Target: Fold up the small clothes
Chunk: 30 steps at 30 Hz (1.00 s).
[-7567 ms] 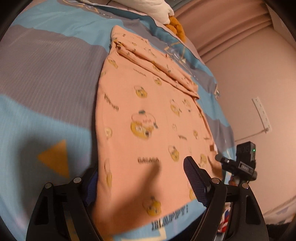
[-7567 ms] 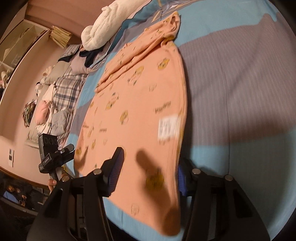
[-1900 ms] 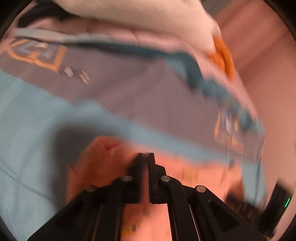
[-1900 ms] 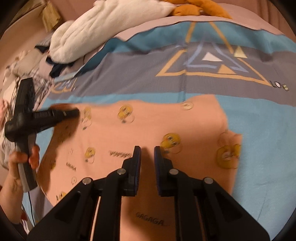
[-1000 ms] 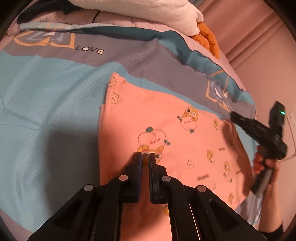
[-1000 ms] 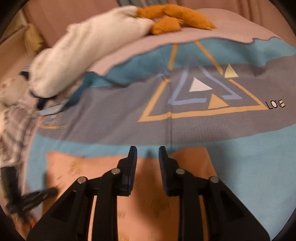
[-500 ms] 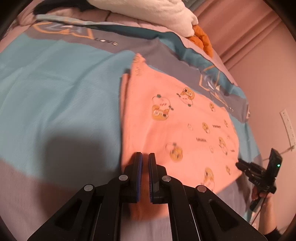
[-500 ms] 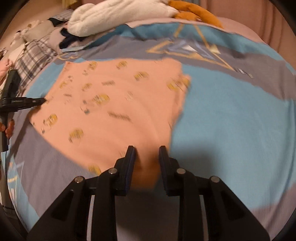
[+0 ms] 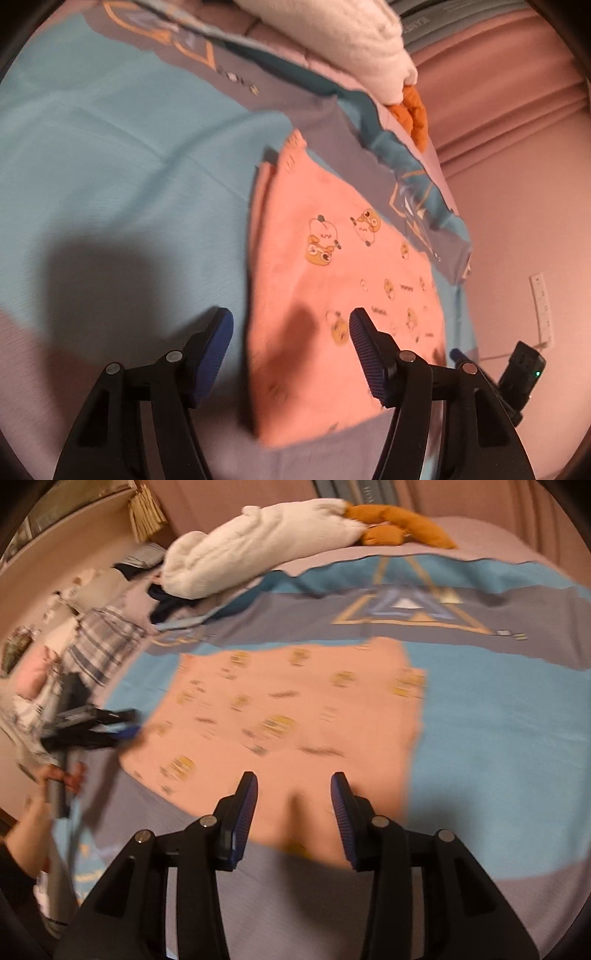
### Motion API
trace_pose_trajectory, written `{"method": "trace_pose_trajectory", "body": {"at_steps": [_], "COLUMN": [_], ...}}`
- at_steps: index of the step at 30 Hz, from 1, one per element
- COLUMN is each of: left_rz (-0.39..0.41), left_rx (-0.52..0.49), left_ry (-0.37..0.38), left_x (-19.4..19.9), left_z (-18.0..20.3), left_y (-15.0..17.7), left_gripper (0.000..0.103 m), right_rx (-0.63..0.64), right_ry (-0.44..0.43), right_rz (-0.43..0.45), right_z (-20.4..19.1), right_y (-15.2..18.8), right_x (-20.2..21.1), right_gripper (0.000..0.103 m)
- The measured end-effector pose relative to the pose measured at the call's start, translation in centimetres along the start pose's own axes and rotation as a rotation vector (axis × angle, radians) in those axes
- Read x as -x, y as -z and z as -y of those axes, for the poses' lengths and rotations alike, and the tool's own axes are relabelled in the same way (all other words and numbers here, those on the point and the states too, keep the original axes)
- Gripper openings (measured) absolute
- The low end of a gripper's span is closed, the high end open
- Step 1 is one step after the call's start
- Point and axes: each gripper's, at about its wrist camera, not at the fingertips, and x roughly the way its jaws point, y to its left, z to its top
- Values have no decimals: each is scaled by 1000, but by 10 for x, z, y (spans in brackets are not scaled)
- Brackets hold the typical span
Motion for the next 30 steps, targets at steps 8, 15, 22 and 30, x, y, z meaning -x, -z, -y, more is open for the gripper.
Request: {"method": "trace_pose_trajectory", "body": {"at_steps": [8, 15, 22, 30], "left_rz": [-23, -36, -39, -41], "left_rx": [41, 46, 26, -16], "left_ry": [125, 73, 33, -41], "left_x": [-41, -59, -57, -53], "left_z": [8, 8, 12, 20], "left_y": [-31, -39, -40, -40], "left_gripper": [64, 8, 8, 8], "right_rx": [-52, -112, -76, 71], "right_ry": [-88, -14, 91, -4], "right_rz": [-35, -54, -160, -160], "right_z": [-25, -29, -36, -79], "right_y": [-45, -99, -108, -50], "right_x": [-74, -135, -162, -93], "right_gripper": [42, 12, 4, 9]}}
